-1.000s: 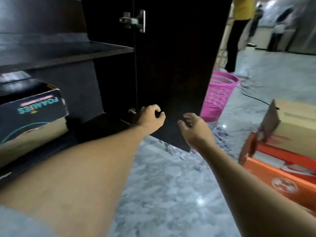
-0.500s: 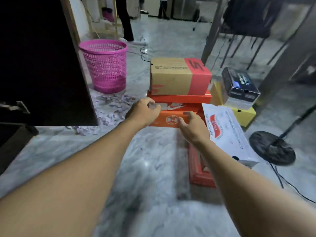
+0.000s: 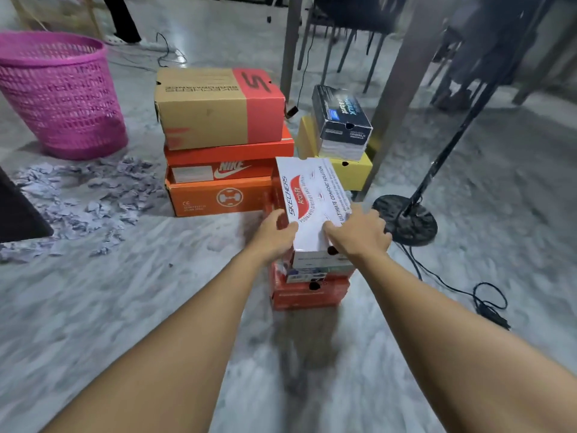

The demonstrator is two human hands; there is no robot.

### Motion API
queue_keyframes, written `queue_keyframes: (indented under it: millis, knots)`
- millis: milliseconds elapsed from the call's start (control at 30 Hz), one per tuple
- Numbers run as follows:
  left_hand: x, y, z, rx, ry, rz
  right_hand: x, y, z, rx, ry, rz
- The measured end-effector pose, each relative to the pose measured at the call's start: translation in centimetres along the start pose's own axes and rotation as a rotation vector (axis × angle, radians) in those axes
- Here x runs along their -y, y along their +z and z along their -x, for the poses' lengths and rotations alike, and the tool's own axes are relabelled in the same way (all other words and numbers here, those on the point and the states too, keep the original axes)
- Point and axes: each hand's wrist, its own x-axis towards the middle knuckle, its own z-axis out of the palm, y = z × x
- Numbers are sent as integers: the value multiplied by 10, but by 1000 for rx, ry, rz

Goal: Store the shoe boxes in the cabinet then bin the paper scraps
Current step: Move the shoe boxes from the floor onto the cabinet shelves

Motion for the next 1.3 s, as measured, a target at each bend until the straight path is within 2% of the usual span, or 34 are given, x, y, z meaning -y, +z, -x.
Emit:
queue_keyframes:
  millis: [100,167,267,333,400,500,600,700,933,1300]
  knots:
    - [4,13,1,49,14,64,-16,3,-7,102,-14,-181]
    - [9,16,0,10,9,85,-23,6,-4,88,-88,-282]
    - [20,10,6,-205,25,30,-42,10,4,60,-154,-363]
    - [33,3,10,-299,43,1,-55,13,8,100,-146,-466]
    - [44,-2,10,-272,44,-24,-62,16,7,206,-125,-651]
    - [45,-5,7,-101,0,66,-60,20,7,341,-120,-791]
    - [40,-3,7,18,-27,137,-53,25,7,355,-157,-785]
    - [42,-6,11,18,-2,139,-40,28,12,341,-232,-788]
    - [73,-41,39,-148,-22,86,0,43,21,456,-403,-752]
    - [107,-126,98,-462,-185,99,104,75,51,801,-701,-694]
